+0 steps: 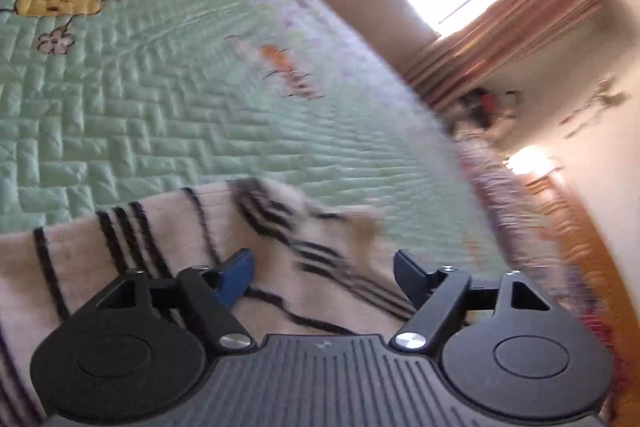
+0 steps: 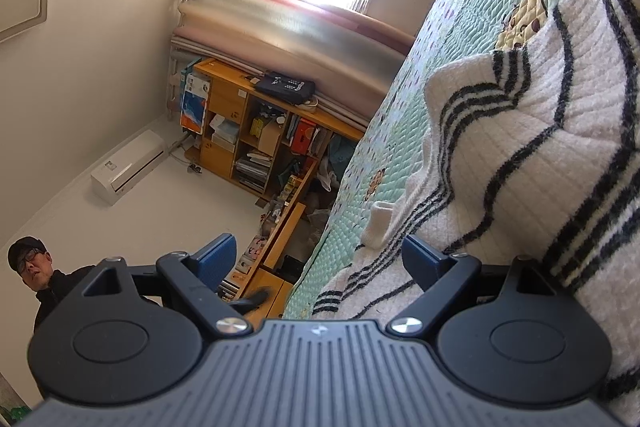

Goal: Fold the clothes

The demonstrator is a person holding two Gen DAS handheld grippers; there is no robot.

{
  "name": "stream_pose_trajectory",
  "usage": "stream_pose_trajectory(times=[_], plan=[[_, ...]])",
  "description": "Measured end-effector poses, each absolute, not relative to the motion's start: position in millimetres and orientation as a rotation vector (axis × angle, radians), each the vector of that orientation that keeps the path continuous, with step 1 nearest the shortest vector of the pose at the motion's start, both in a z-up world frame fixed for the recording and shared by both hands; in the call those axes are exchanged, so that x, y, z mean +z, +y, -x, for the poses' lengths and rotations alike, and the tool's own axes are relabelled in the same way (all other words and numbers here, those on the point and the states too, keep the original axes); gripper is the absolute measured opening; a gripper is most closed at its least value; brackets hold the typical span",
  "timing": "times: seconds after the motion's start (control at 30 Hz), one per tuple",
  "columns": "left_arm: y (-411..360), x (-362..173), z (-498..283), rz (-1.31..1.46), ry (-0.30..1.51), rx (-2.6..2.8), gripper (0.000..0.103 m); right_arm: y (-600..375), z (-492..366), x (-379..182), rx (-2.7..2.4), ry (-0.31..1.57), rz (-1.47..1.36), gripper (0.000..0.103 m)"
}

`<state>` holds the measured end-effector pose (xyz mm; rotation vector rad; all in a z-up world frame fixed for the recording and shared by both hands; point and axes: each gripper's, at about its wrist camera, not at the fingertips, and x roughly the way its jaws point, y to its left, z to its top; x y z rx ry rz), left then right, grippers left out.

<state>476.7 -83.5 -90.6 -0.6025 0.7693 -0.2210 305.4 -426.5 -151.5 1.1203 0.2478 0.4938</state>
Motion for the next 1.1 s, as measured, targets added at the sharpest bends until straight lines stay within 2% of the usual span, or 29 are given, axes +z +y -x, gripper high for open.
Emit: stream_pose_trajectory(times=[0.03, 0.07, 0.13, 0.2, 0.23, 0.3, 0.33, 0.4, 0.47, 0.5, 0.53, 0.6, 0.67, 0.73, 0.83, 1.0, 1.1], plan=[[-79.6, -98.1, -483.7, 0.563, 0.775, -0.137, 0.016, -426.8, -305.1, -151.9, 0.495, 0.248, -1.121, 0.09], [-70.9, -103.2, -485.3, 0.605, 0.763, -0.109, 0.011, -426.7, -305.7, -152.0, 0.495, 0.248, -1.12, 0.09], [-64.7, -100.8, -482.7, 0.645, 0.753, -0.11, 0.013, -427.2, -306.5, -152.1, 0.496, 0.247, -1.119, 0.09], [-73.6, -85.8, -475.1, 0.535, 0.704, -0.088, 0.029, -426.7, -307.4, -151.6, 0.496, 0.248, -1.117, 0.09], [-77.9, -76.6, -468.8, 0.504, 0.66, -0.065, 0.033, -426.5, -307.7, -151.3, 0.496, 0.248, -1.116, 0.09], [-83.1, -59.9, -456.5, 0.5, 0.579, -0.048, 0.055, -426.8, -307.9, -151.4, 0.497, 0.246, -1.12, 0.09], [-83.6, -53.0, -451.2, 0.526, 0.547, -0.066, 0.062, -427.2, -307.6, -151.9, 0.498, 0.245, -1.122, 0.09], [-92.4, -46.4, -451.0, 0.513, 0.542, -0.128, 0.088, -427.6, -306.9, -152.3, 0.498, 0.246, -1.121, 0.09], [-106.9, -55.9, -462.3, 0.433, 0.663, -0.128, 0.102, -429.3, -307.4, -153.2, 0.501, 0.246, -1.122, 0.09], [-113.7, -68.7, -471.1, 0.369, 0.785, -0.103, 0.097, -429.7, -307.5, -153.4, 0.501, 0.246, -1.122, 0.09], [-120.3, -76.3, -472.6, 0.296, 0.828, -0.087, 0.095, -430.0, -307.7, -153.5, 0.502, 0.247, -1.121, 0.09], [-133.3, -65.4, -458.0, 0.208, 0.785, -0.072, 0.093, -431.0, -307.7, -153.8, 0.503, 0.246, -1.123, 0.09], [-134.6, -48.6, -435.5, 0.245, 0.754, -0.095, 0.087, -431.8, -307.8, -154.4, 0.504, 0.246, -1.126, 0.09], [-135.0, -33.0, -407.9, 0.279, 0.719, -0.116, 0.088, -432.0, -307.7, -154.9, 0.504, 0.247, -1.128, 0.09], [-143.7, -20.8, -336.4, 0.222, 0.714, -0.151, 0.096, -431.6, -307.5, -155.0, 0.504, 0.249, -1.126, 0.09], [-147.1, -17.7, -237.1, 0.094, 0.838, -0.173, 0.097, -430.4, -306.8, -153.7, 0.501, 0.252, -1.126, 0.091], [-149.8, -20.3, -194.7, 0.078, 0.909, -0.158, 0.097, -428.8, -306.7, -150.4, 0.517, 0.257, -1.118, 0.096]])
